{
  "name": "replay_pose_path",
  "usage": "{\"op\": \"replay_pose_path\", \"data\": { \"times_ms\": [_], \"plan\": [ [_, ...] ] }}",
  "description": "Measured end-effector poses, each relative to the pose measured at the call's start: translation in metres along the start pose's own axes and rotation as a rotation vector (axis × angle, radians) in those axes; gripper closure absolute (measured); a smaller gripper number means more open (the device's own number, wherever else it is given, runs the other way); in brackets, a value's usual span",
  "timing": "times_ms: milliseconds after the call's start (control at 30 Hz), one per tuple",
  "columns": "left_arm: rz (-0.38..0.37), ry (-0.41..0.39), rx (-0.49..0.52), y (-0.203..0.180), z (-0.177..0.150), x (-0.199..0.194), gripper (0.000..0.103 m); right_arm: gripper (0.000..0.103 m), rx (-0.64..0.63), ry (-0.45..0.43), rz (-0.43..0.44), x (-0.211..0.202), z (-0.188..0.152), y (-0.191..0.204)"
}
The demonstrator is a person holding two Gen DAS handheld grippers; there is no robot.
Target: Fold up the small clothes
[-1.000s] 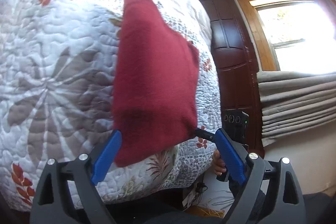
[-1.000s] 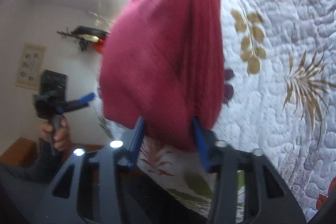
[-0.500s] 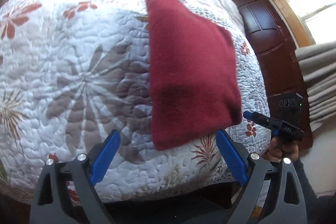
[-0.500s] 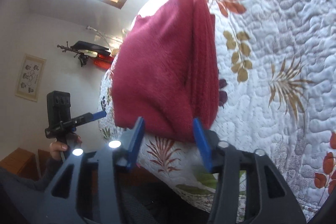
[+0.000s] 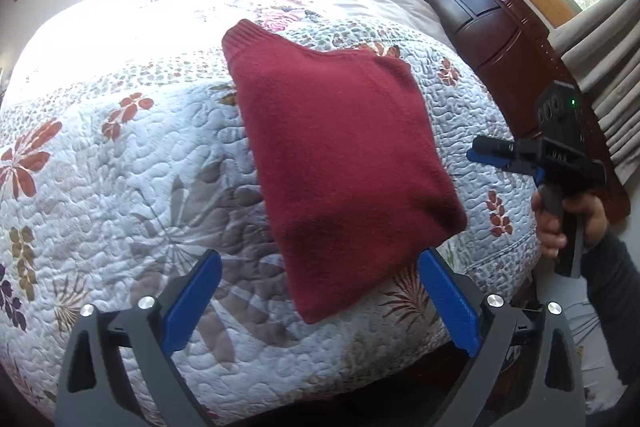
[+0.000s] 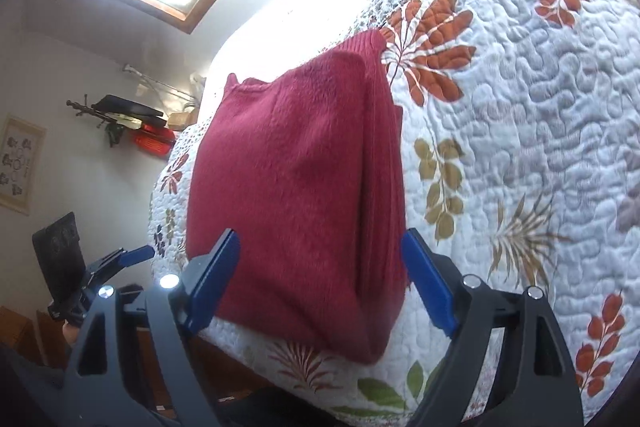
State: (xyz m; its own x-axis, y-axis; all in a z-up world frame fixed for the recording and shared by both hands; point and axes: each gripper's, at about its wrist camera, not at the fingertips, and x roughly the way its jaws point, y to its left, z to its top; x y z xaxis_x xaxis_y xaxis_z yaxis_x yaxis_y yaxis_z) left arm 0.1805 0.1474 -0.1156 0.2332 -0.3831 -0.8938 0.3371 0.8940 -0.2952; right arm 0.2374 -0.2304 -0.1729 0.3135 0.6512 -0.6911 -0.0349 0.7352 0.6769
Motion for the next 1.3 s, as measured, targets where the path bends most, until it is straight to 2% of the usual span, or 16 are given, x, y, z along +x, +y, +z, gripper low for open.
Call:
{"op": "replay_pose_path", "data": {
  "times_ms": [233,433,500,667,700,767,967,1167,1233,1300],
  "plan": [
    [0.003,0.069,0.011,0.019,0.006,0.027,0.004,0.019,-0.007,-0.007,0.005,0.02,0.039,-0.012],
    [-0.008,0.131,-0.042,0.031,0.005,0.047,0.004,0.014,-0.008,0.025,0.055,0.03,0.069,-0.035],
    [-0.068,0.143,-0.081,0.039,0.002,0.053,0.004,0.014,0.005,0.048,0.092,0.033,0.08,-0.047],
    [-0.303,0.158,-0.259,0.07,-0.011,0.071,0.004,0.011,0.086,0.121,0.252,0.049,0.1,-0.083],
    [-0.34,0.161,-0.291,0.075,-0.014,0.075,0.004,0.011,0.096,0.136,0.262,0.054,0.102,-0.089],
    [-0.37,0.16,-0.321,0.081,-0.016,0.08,0.004,0.011,0.106,0.163,0.27,0.065,0.105,-0.098],
    [-0.434,0.153,-0.34,0.088,-0.022,0.082,0.004,0.011,0.092,0.217,0.378,0.091,0.107,-0.101],
    [-0.543,0.215,-0.317,0.09,-0.023,0.097,0.004,0.011,0.119,0.242,0.495,0.113,0.112,-0.105],
    [-0.551,0.227,-0.351,0.097,-0.024,0.106,0.004,0.01,0.139,0.247,0.529,0.121,0.114,-0.11],
    [-0.613,0.228,-0.386,0.099,-0.022,0.105,0.004,0.007,0.174,0.25,0.58,0.129,0.113,-0.116]
  ]
}}
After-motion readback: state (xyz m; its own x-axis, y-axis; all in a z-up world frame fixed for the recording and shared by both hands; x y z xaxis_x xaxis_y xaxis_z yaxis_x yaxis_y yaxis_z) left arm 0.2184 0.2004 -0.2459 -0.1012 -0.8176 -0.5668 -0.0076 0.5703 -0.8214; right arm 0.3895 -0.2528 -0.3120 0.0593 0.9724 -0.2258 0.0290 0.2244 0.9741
